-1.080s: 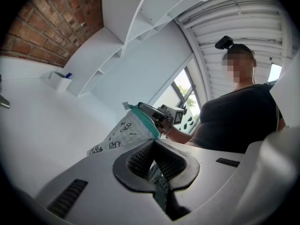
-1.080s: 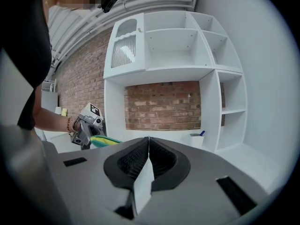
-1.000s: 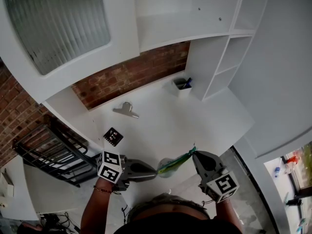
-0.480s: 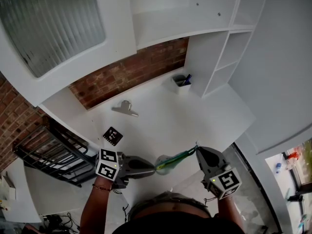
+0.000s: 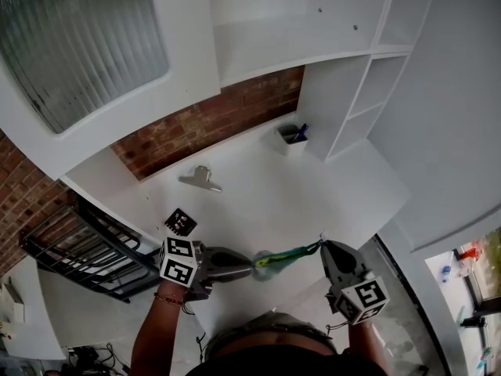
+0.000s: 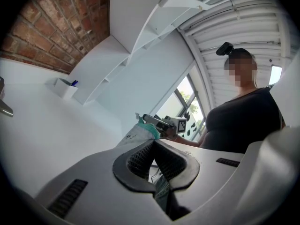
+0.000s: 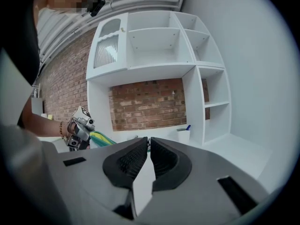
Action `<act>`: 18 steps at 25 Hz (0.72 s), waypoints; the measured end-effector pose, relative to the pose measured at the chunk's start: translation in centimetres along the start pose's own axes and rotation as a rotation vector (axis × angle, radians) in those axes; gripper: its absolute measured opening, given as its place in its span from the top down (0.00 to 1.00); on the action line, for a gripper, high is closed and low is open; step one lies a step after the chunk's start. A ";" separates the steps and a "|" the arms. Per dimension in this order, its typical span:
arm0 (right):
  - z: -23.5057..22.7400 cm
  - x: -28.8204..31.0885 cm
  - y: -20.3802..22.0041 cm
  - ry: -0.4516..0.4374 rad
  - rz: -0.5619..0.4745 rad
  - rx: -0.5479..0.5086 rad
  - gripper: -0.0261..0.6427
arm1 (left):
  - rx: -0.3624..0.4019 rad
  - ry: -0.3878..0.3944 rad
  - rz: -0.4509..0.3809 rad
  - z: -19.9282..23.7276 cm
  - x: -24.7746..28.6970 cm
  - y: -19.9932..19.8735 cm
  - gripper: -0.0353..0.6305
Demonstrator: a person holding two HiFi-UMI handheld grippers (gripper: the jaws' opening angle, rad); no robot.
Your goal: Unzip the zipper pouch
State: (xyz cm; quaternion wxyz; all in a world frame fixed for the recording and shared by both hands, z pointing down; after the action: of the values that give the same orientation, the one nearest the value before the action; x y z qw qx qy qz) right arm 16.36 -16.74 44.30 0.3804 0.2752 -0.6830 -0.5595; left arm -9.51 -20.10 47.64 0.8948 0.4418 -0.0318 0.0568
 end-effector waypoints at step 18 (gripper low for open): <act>-2.6 -3.2 1.9 0.149 -0.018 0.188 0.93 | 0.074 -0.255 0.011 7.2 -0.5 -5.7 0.94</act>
State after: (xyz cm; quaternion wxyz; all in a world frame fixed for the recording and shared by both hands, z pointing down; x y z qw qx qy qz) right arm 20.37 -15.19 45.73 0.3975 0.3566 -0.7000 -0.4743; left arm -9.35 -29.27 47.44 0.8662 0.4779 -0.1458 0.0062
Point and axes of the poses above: the fingertips, and each gripper's own axes: x forward along the fingers, z to its left, y out of its underside, the point moved 7 cm from there along -x, backward along the fingers, and after that the axes turned 5 degrees about -y, right-handed, at the moved point
